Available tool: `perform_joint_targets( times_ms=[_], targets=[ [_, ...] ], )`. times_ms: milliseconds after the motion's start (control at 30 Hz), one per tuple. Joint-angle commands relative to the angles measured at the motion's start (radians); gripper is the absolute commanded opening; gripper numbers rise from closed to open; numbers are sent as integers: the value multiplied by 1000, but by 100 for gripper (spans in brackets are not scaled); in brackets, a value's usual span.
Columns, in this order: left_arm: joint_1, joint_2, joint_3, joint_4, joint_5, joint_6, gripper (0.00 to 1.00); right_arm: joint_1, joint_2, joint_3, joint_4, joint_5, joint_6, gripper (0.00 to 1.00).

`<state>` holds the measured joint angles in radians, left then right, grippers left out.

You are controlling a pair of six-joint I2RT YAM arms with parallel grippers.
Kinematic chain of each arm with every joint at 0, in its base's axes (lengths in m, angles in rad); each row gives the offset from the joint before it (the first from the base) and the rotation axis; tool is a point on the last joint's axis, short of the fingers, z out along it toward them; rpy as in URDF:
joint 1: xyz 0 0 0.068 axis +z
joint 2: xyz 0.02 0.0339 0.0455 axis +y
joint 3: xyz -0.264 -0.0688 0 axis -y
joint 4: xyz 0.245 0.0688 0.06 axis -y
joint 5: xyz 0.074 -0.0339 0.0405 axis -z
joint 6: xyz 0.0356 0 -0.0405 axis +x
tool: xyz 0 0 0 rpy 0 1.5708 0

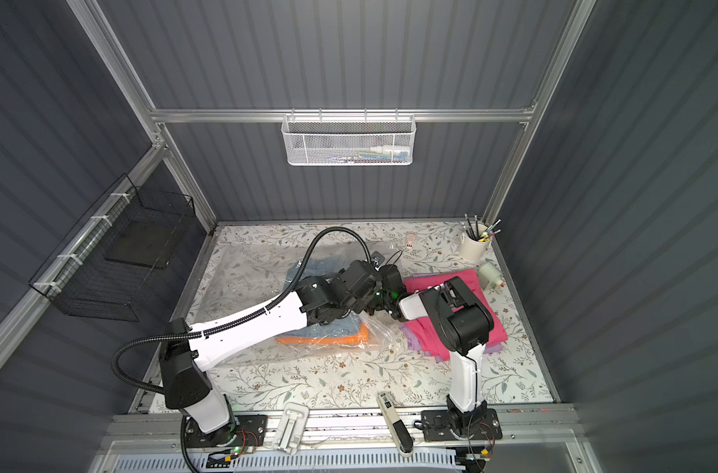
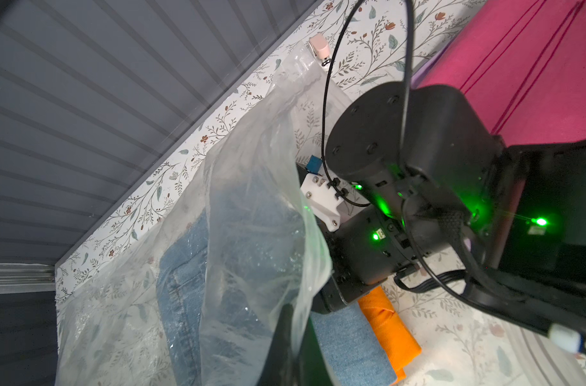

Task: Take the trousers out of the vacuum bag
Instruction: Take out the trousers from the vacuum bag.

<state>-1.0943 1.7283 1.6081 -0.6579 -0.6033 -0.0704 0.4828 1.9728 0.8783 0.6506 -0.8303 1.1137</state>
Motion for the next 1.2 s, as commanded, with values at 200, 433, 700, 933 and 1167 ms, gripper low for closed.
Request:
perform_joint_targets(
  times_ms=[200,433,700,933,1167],
  targets=[
    [-6,-13,-5,0,-18,9,0,11,-28,20,65,-13,10,12],
    [-6,-22,-17,0,-26,5,0,0,-88,20,38,-12,-1,5],
    [-6,-29,-24,1,-33,2,0,-17,-171,30,-35,-16,-37,0],
    [-6,-28,-23,0,-39,3,0,-29,-226,20,-70,-16,-51,0],
    [-6,-23,-17,-6,-47,-1,0,-43,-277,21,-116,-22,-72,0]
  ],
)
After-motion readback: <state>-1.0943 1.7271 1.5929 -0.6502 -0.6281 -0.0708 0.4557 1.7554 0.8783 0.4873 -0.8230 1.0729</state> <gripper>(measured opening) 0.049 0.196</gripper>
